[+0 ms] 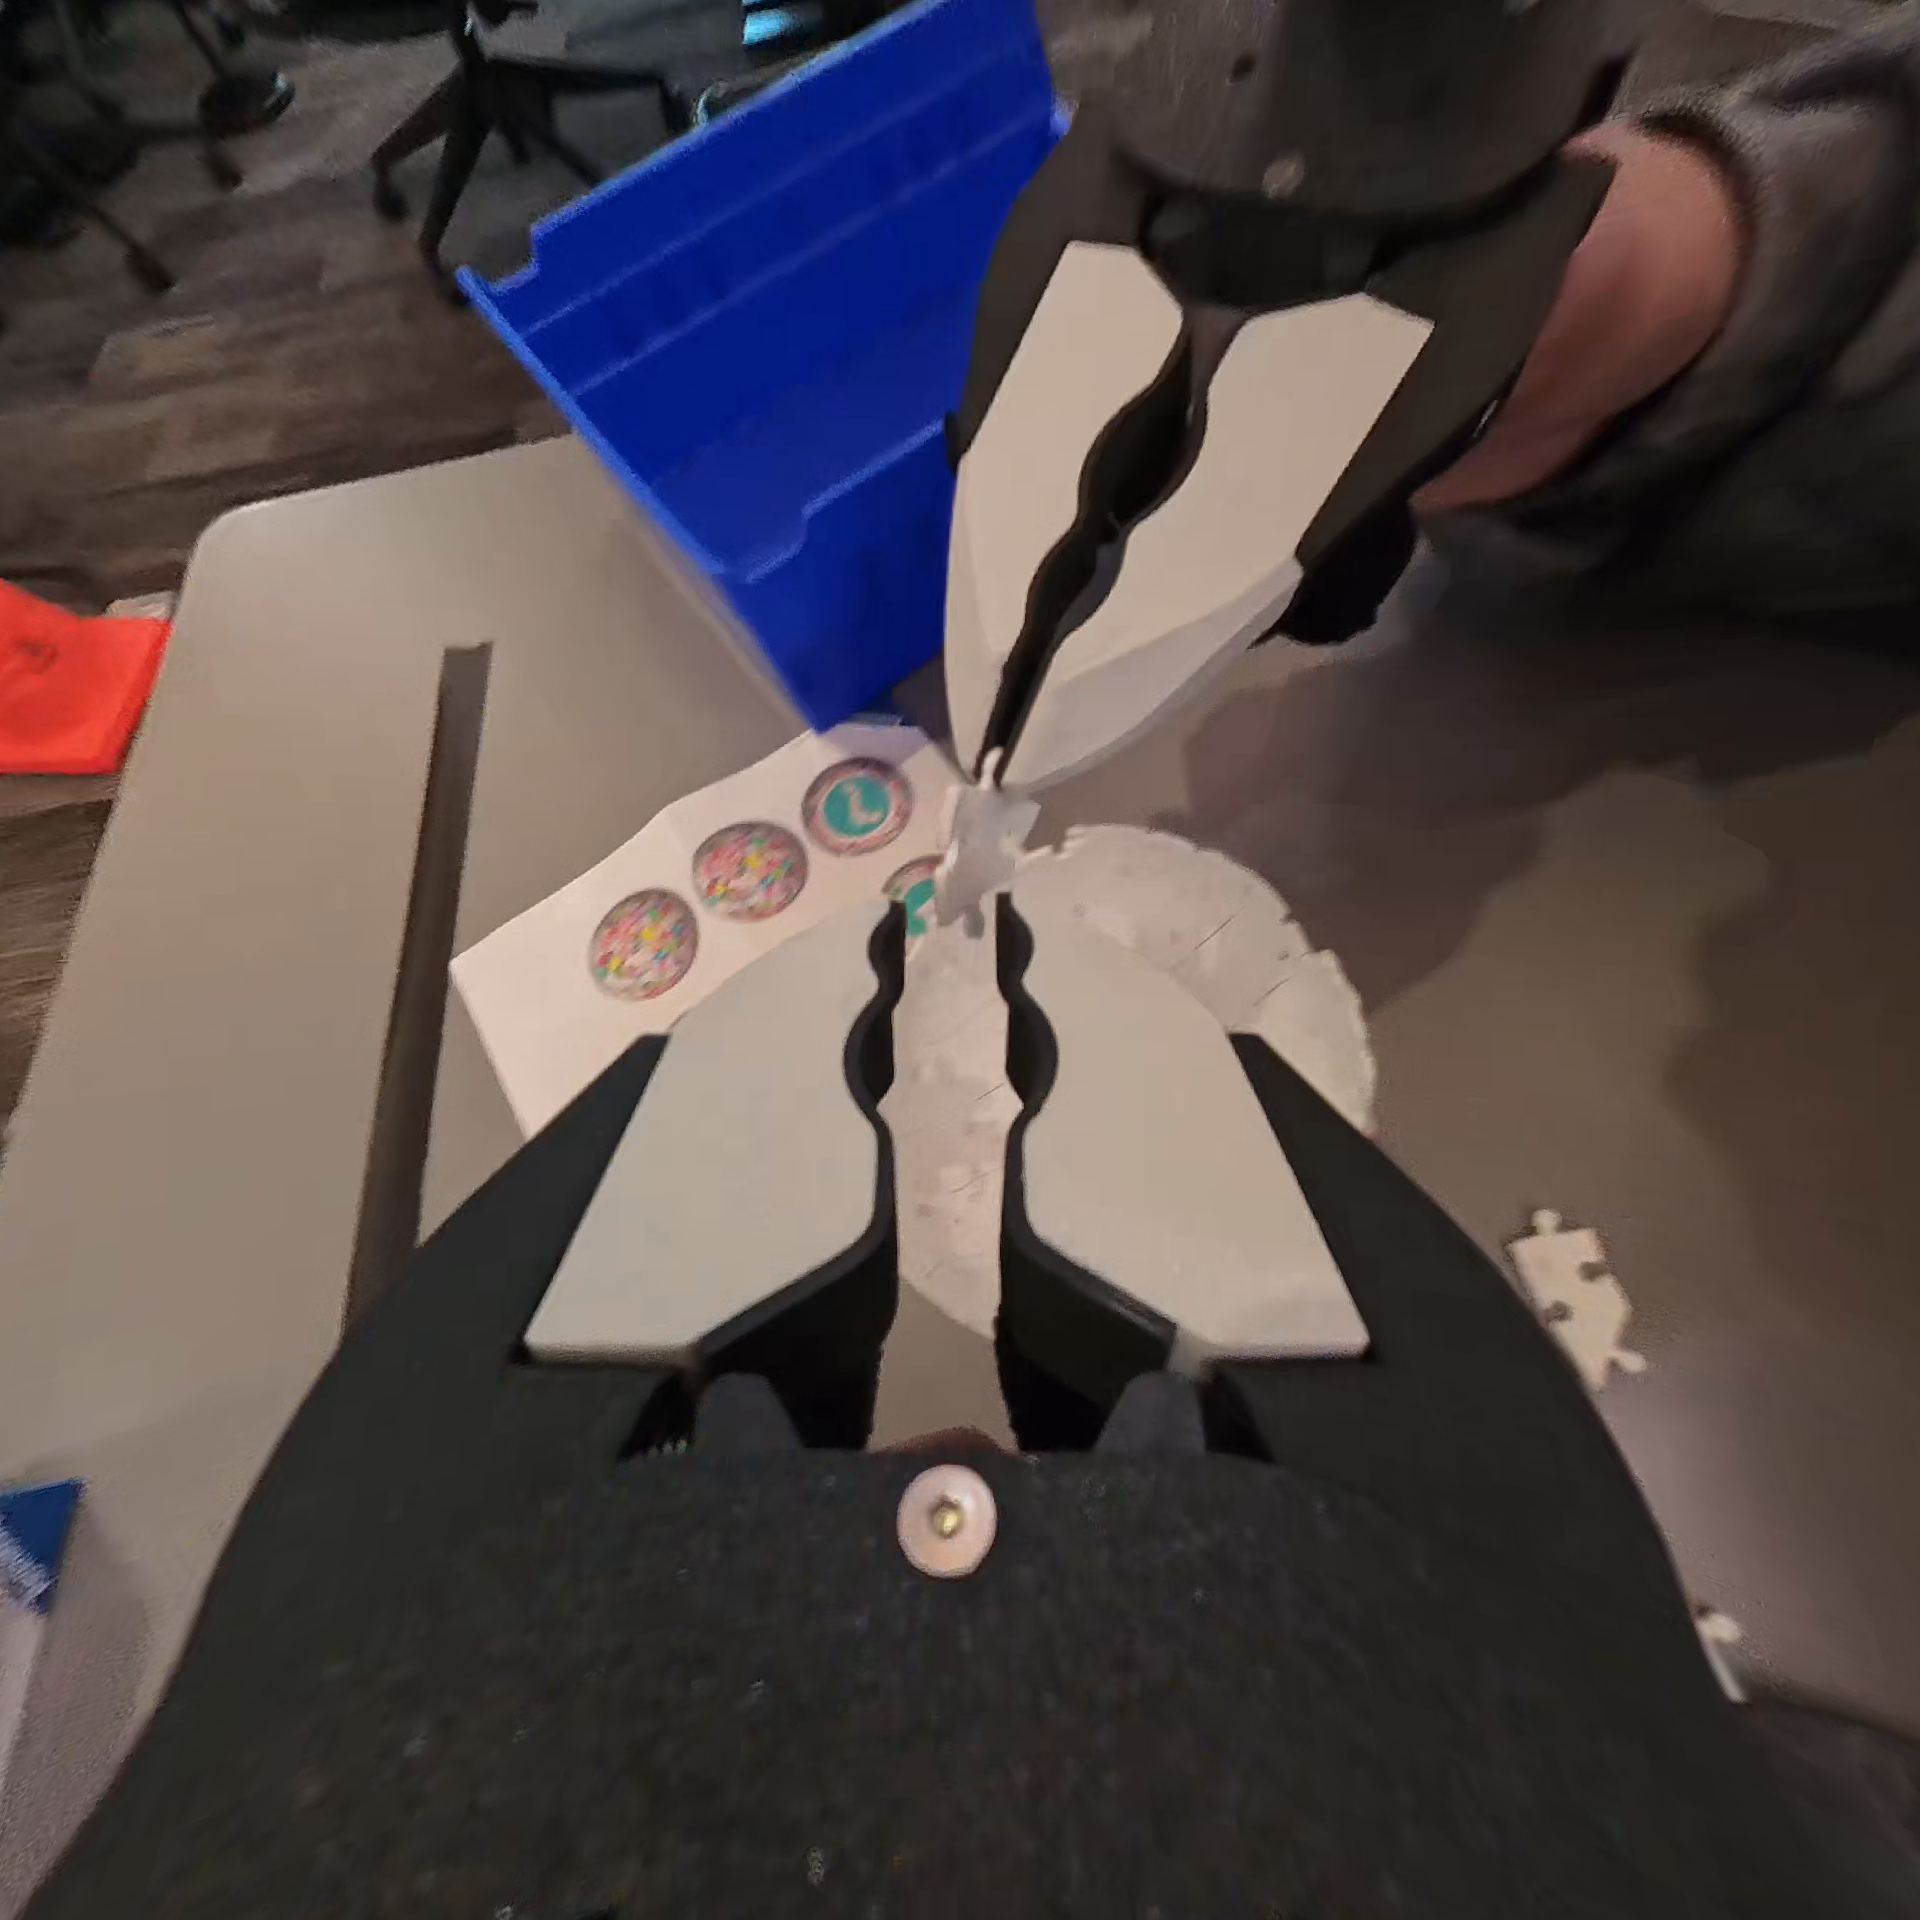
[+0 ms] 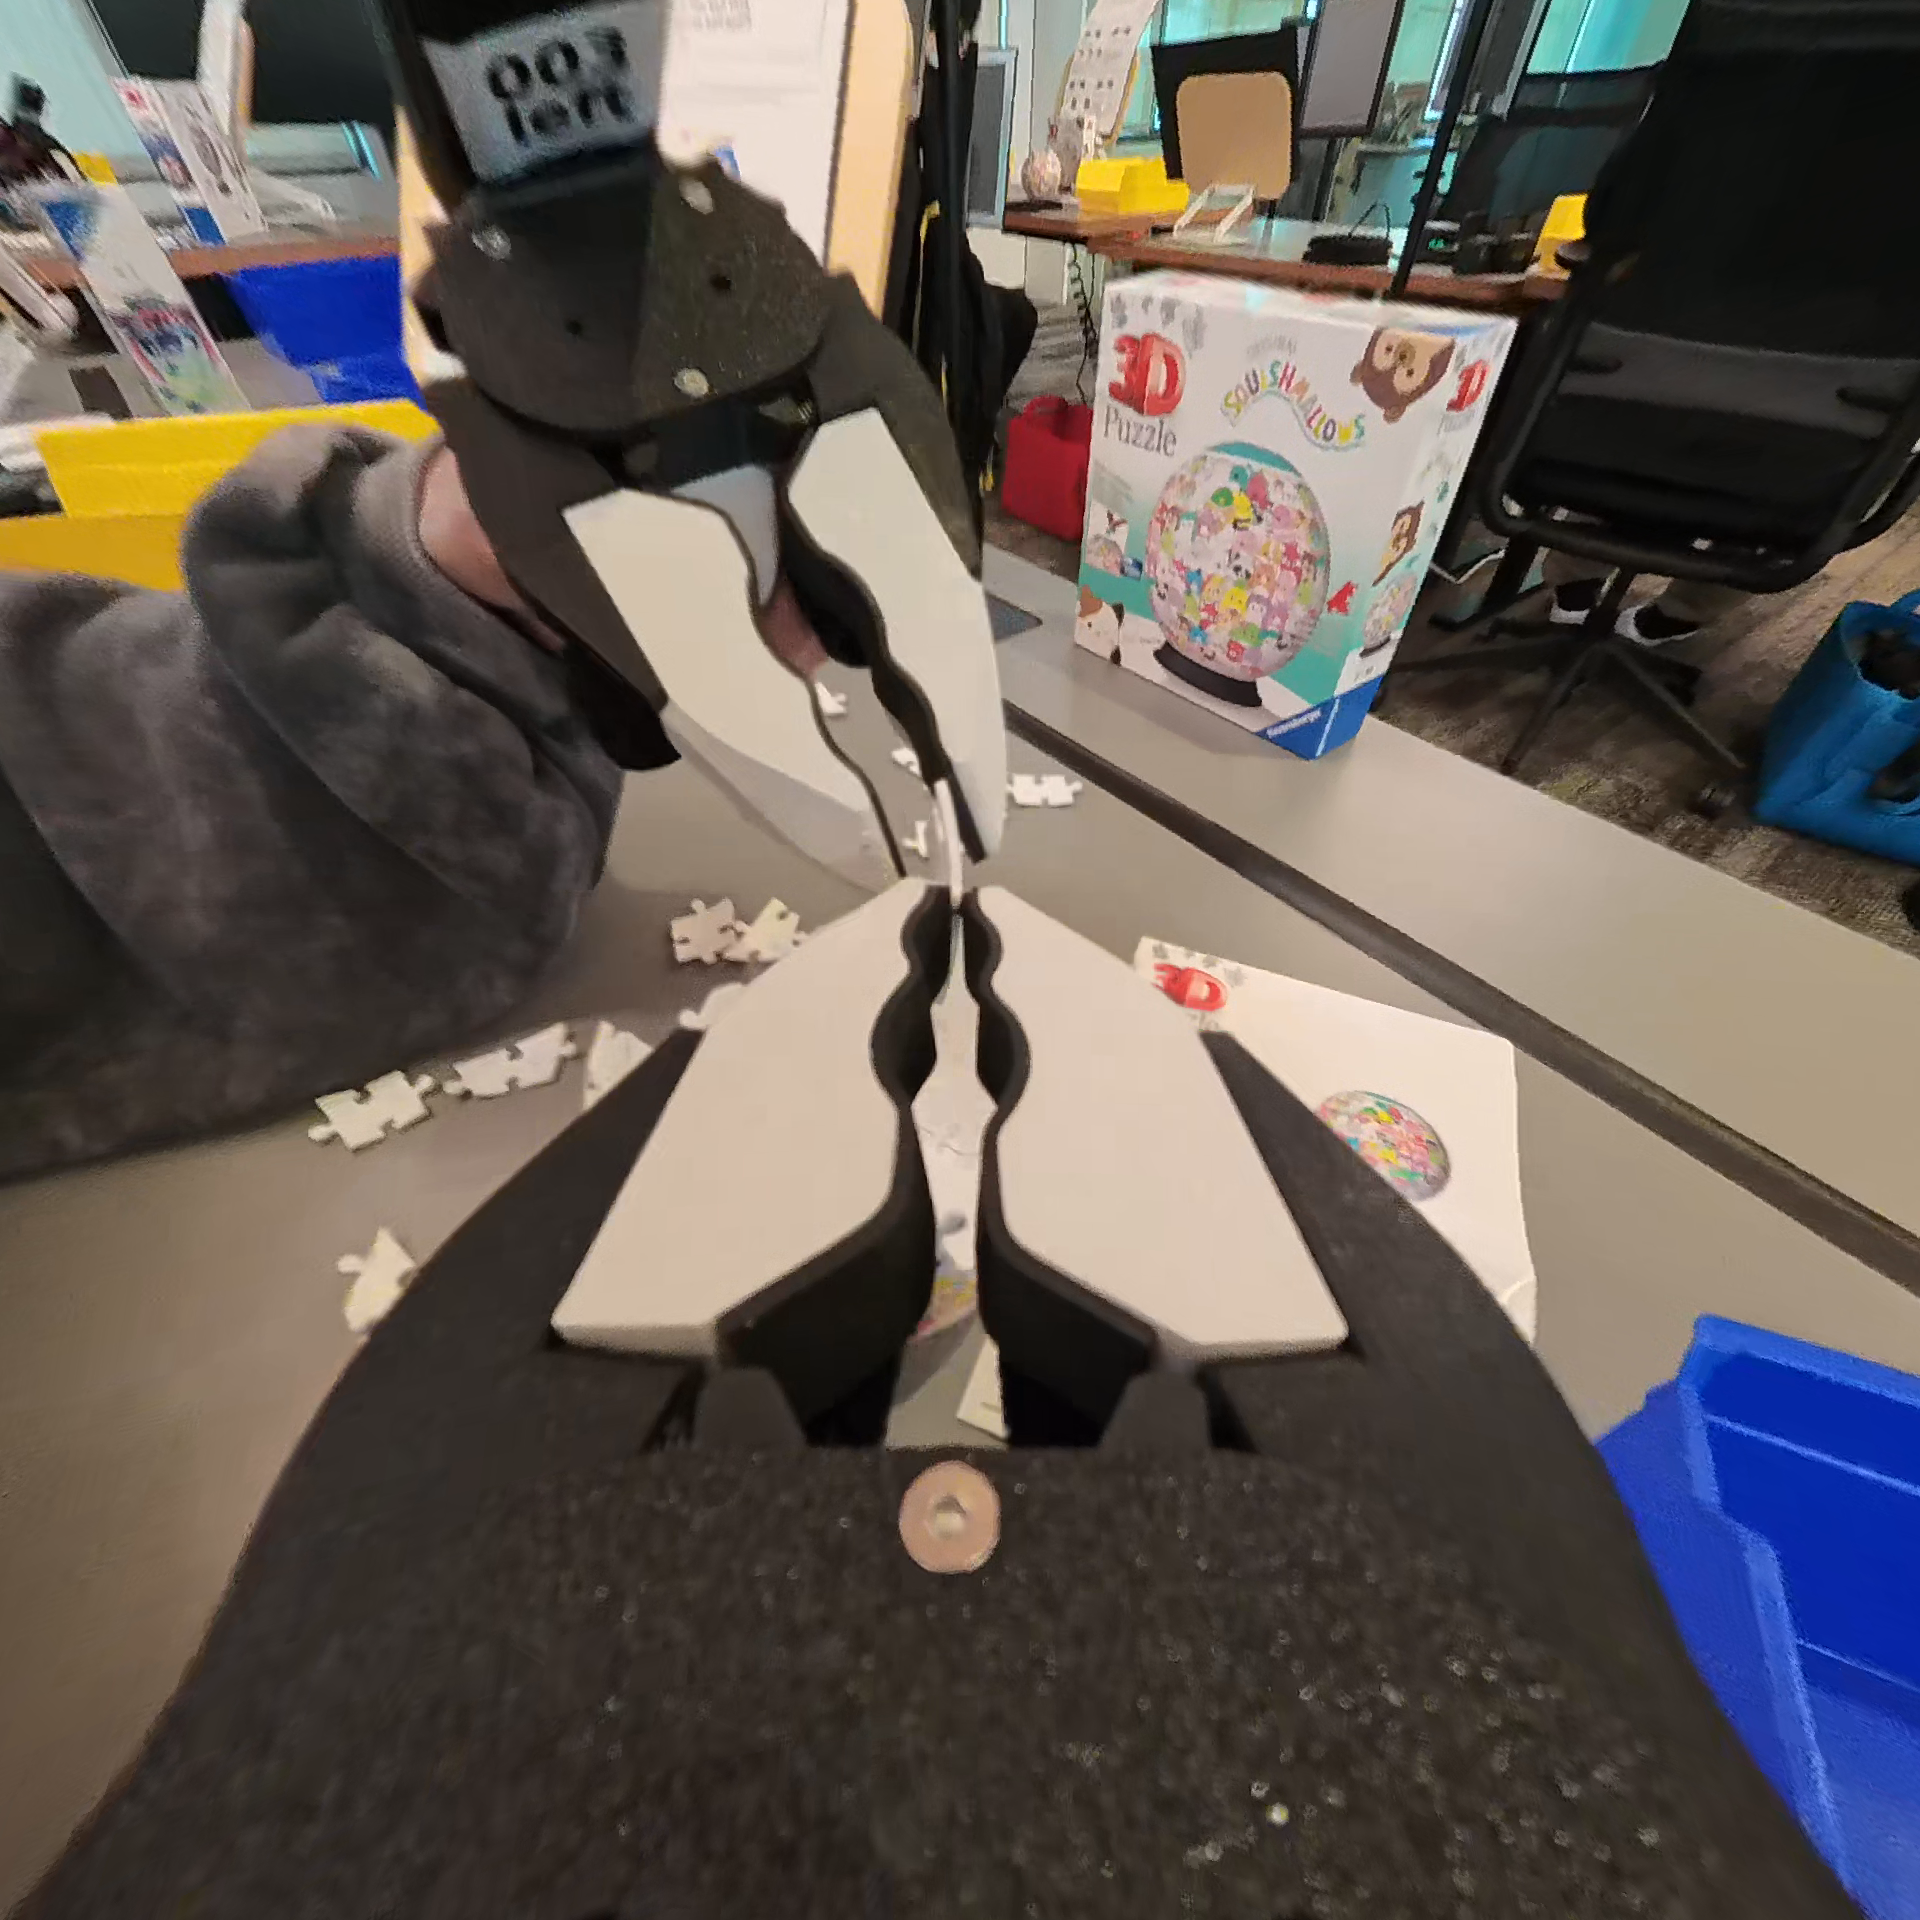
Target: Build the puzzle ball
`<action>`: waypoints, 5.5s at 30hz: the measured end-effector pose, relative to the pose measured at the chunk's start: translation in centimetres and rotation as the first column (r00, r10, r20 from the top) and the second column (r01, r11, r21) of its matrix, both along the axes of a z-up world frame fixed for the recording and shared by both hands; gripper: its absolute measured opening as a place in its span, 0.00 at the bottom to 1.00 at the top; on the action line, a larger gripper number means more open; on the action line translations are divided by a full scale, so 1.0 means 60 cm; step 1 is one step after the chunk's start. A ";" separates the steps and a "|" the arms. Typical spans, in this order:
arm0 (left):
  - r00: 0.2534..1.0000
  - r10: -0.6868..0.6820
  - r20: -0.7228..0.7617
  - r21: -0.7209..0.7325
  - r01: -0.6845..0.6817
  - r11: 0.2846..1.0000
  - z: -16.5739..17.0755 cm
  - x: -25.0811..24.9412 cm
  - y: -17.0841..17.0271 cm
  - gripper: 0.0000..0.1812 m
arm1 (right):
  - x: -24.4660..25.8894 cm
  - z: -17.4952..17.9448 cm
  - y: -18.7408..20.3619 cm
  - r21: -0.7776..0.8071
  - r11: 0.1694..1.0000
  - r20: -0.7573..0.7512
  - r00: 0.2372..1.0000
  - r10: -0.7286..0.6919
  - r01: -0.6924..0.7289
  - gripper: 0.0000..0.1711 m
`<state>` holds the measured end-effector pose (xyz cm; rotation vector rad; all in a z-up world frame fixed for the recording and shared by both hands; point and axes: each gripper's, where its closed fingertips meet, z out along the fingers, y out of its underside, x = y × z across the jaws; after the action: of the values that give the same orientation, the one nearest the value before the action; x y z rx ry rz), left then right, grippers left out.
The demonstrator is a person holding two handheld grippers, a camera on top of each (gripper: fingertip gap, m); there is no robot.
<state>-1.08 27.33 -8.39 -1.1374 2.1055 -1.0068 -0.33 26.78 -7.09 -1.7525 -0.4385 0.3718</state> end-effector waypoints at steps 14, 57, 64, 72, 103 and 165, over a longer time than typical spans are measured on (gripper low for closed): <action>0.996 -0.075 -0.040 -0.139 0.069 0.988 -0.008 -0.019 -0.019 0.01 | -0.020 0.018 -0.013 -0.082 0.993 0.403 0.908 0.111 -0.085 0.06; 0.947 -0.285 -0.147 -0.549 0.162 0.820 -0.109 0.062 0.062 0.00 | 0.021 -0.116 0.054 -0.459 0.884 0.574 0.789 0.217 0.091 0.01; 0.936 -0.332 -0.121 -0.568 0.209 0.796 -0.098 0.053 0.054 0.00 | 0.023 -0.116 0.059 -0.434 0.897 0.573 0.795 0.199 0.089 0.01; 0.928 -0.349 -0.131 -0.575 0.216 0.789 -0.101 0.050 0.048 0.00 | 0.022 -0.119 0.056 -0.392 0.916 0.609 0.771 0.187 0.088 0.01; 0.924 -0.340 -0.173 -0.566 0.189 0.802 -0.123 0.049 0.054 0.00 | 0.024 -0.116 0.062 -0.248 0.965 0.734 0.667 0.131 0.084 0.01; 0.945 -0.294 -0.141 -0.529 0.179 0.830 -0.109 0.053 0.065 0.00 | 0.026 -0.115 0.058 -0.185 0.970 0.787 0.615 0.050 0.158 0.01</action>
<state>2.10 31.22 -14.93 -1.2944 2.2602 -1.7091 1.24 30.28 -14.01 -2.1094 -1.0037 -0.4719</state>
